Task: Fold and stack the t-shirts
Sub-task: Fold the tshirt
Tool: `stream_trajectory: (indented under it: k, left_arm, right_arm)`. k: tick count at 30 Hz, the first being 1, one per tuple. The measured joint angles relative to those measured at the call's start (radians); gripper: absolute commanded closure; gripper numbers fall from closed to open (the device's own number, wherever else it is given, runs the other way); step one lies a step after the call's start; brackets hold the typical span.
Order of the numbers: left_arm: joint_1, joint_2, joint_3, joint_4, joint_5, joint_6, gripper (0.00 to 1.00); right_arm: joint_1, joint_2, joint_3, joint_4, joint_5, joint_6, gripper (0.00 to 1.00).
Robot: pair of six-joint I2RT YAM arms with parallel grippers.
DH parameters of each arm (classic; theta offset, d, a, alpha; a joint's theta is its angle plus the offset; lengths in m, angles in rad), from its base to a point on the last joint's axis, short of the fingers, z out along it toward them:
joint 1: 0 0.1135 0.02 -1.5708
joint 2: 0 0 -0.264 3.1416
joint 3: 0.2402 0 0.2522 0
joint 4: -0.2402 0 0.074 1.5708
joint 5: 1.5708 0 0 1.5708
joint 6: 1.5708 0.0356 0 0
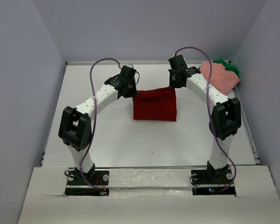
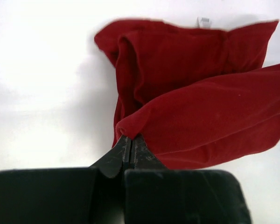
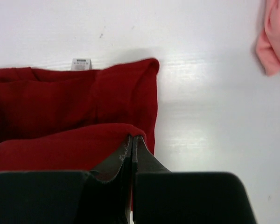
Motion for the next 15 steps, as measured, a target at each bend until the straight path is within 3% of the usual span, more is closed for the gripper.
stream_trajectory:
  k: [6,15]
  left_arm:
    - [0.029,0.173,0.207,-0.027,0.032,0.053,1.0]
    - [0.032,0.341,0.376,-0.052,0.076,0.106,1.0]
  right_arm:
    - [-0.027,0.172,0.19,-0.019,-0.051,-0.071,1.0]
    - [-0.064,0.237,0.273,-0.046,-0.086,-0.104,1.0]
